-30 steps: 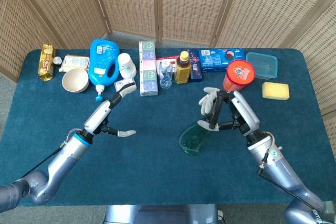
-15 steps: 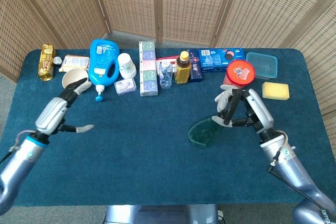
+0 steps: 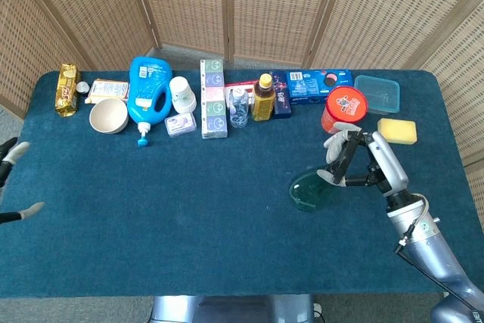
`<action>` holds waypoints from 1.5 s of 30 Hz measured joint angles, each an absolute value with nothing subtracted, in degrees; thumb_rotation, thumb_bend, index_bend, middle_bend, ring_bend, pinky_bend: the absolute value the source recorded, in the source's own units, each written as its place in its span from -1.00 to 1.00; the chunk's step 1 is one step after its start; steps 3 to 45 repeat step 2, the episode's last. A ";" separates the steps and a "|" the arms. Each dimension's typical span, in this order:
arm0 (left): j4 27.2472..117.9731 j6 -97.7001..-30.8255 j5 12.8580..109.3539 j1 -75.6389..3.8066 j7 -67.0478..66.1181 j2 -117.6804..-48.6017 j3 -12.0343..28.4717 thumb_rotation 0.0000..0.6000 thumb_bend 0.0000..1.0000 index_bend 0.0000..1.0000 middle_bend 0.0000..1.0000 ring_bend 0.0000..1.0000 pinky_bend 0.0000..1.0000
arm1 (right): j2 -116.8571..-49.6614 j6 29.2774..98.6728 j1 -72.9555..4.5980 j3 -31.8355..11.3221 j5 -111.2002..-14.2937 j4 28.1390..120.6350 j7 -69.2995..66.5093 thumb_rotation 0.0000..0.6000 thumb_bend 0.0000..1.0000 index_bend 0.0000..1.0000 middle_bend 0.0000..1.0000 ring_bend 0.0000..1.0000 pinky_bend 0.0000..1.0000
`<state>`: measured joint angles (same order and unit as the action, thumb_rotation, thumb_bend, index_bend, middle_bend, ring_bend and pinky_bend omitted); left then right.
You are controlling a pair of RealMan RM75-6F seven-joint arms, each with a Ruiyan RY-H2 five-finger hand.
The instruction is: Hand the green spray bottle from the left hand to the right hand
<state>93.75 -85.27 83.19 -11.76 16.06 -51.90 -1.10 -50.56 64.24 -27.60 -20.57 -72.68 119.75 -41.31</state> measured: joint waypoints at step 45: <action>93.18 -87.08 82.66 -9.82 16.89 -51.64 -1.29 1.00 -1.00 -1.00 -1.00 -1.00 -1.00 | -50.56 64.69 -27.33 -20.41 -72.79 119.95 -40.26 1.00 -0.17 0.41 0.55 -0.14 -0.64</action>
